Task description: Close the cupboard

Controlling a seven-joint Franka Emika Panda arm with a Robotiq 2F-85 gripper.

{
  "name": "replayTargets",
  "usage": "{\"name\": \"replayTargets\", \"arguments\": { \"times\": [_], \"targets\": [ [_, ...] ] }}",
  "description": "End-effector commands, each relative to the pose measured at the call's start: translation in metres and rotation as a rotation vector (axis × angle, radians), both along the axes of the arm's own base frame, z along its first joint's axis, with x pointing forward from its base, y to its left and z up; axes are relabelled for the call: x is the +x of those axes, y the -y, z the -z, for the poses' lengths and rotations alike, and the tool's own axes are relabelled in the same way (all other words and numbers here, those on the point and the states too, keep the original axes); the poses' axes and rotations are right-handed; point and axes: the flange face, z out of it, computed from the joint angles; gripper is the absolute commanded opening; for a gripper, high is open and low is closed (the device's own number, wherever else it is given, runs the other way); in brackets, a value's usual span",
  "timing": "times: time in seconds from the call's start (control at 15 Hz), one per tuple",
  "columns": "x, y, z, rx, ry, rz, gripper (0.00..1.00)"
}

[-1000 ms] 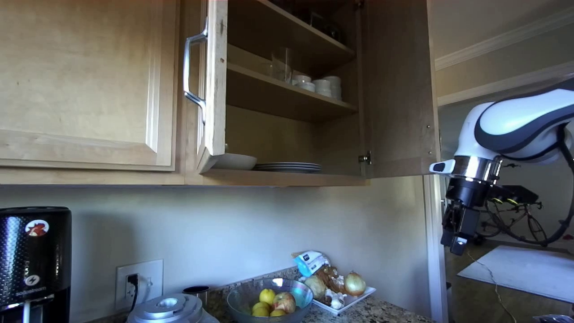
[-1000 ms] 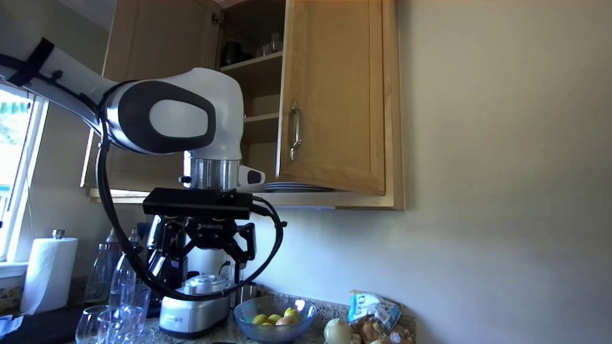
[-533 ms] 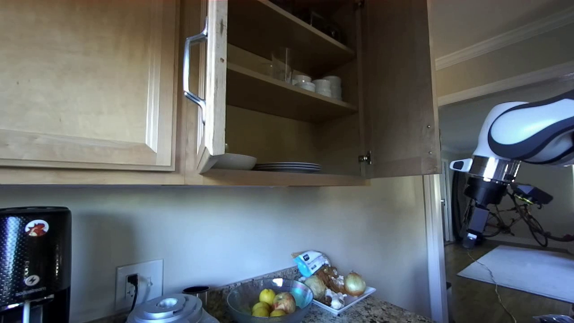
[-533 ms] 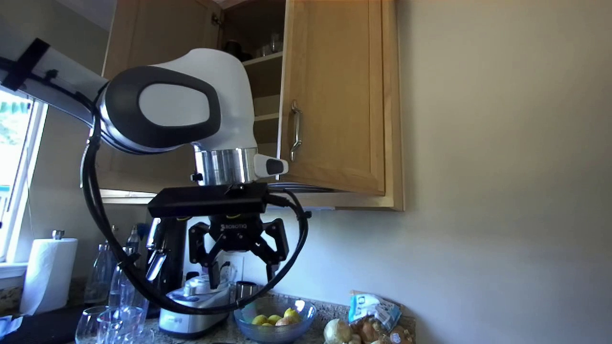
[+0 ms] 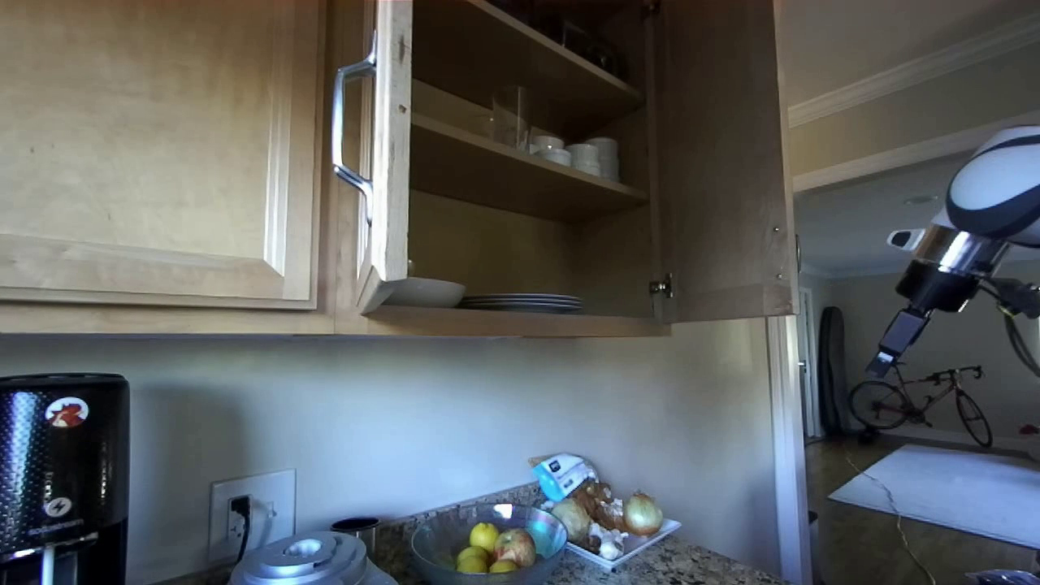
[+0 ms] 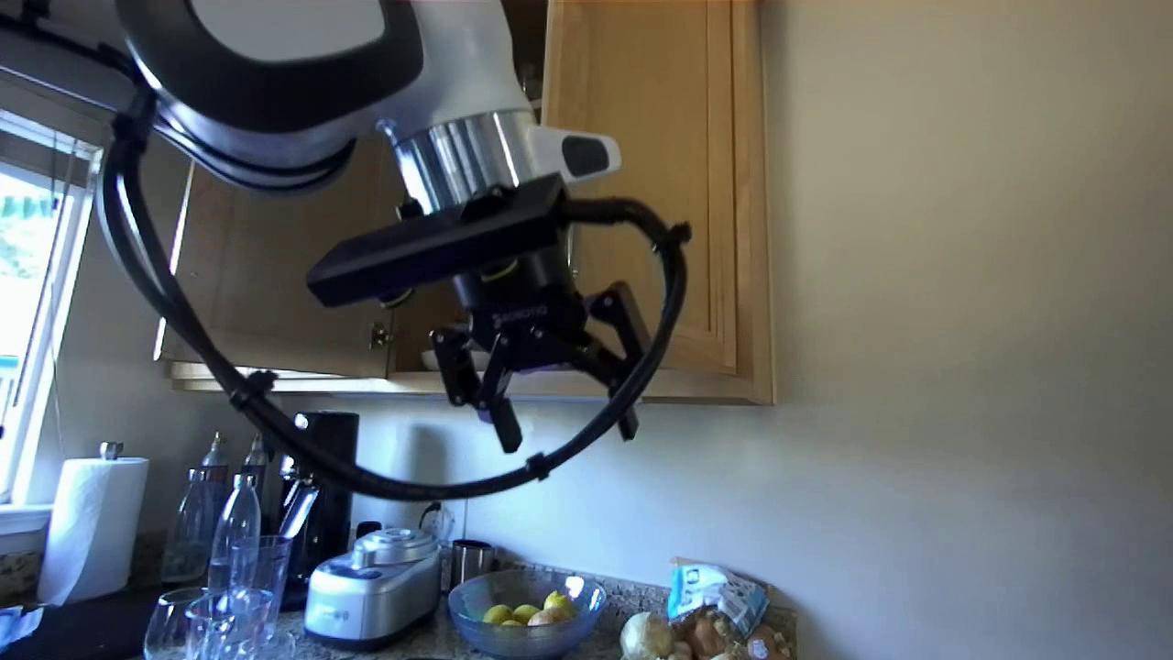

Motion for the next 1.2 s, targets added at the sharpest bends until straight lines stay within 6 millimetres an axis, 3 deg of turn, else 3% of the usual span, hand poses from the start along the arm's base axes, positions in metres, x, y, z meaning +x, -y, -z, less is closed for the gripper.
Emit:
{"name": "replayTargets", "arguments": {
  "times": [0.0,0.27,0.73,1.13],
  "targets": [
    [-0.011,0.031,-0.042,-0.025,0.127,0.067,1.0],
    [0.002,0.041,-0.074,-0.048,0.242,0.059,1.0],
    [0.102,-0.003,-0.076,-0.083,0.413,-0.03,1.0],
    [0.151,-0.047,-0.067,-0.079,0.455,-0.123,1.0]
  ]
}}
